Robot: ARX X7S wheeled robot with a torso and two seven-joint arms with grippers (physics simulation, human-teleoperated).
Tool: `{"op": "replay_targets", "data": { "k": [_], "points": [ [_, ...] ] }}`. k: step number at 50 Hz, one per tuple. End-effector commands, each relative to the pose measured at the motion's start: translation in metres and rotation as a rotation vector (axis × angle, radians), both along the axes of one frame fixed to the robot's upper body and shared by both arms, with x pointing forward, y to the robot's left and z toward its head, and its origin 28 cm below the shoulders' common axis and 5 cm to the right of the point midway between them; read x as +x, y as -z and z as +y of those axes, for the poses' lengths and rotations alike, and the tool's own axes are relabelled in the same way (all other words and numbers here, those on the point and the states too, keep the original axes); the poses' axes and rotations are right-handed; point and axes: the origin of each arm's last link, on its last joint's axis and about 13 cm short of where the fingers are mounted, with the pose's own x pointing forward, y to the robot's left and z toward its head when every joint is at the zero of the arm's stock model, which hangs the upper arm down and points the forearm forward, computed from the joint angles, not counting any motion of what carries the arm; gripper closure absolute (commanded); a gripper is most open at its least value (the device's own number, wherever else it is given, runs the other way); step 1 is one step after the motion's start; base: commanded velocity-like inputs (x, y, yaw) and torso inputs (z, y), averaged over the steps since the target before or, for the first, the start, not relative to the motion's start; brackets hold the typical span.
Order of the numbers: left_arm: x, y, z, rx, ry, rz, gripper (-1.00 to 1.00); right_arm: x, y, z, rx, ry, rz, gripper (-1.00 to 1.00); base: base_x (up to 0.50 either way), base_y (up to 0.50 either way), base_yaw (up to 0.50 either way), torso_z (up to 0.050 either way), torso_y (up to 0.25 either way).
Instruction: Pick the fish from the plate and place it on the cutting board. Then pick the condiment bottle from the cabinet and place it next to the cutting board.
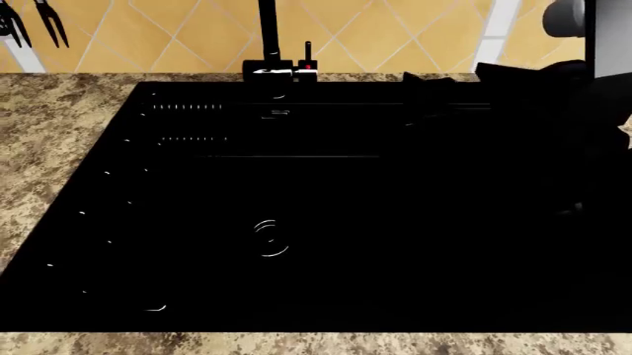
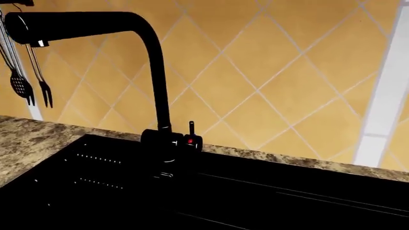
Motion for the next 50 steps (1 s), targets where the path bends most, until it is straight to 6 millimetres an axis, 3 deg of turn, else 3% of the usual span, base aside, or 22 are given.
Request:
{"op": "replay_targets", "data": {
  "k": [1, 17, 31, 43, 50],
  "points": [
    [0.012, 0.017, -0.020, 0.013, 0.161, 0.117, 1.00, -0.002, 0.000, 0.001, 0.006, -0.010, -0.010, -1.00, 0.00, 0.00, 0.00, 0.000, 0.250],
    [0.008, 0.011, -0.019, -0.018, 0.167, 0.084, 1.00, -0.003, 0.000, 0.001, 0.004, -0.012, -0.011, -1.00, 0.00, 0.00, 0.00, 0.000, 0.244],
    [0.004, 0.007, -0.017, -0.020, 0.181, 0.080, 1.00, -0.003, -0.002, 0.004, 0.039, -0.029, -0.014, -1.00, 0.00, 0.01, 0.00, 0.000, 0.001],
    [0.001, 0.004, -0.017, -0.029, 0.184, 0.074, 1.00, -0.001, -0.003, 0.006, 0.017, -0.031, -0.020, -1.00, 0.00, 0.50, 0.00, 0.000, 0.000],
    [-0.001, 0.002, -0.018, -0.031, 0.203, 0.069, 1.00, -0.003, -0.004, 0.005, 0.043, -0.022, -0.032, -1.00, 0.00, 0.03, 0.00, 0.000, 0.000]
  ]
}}
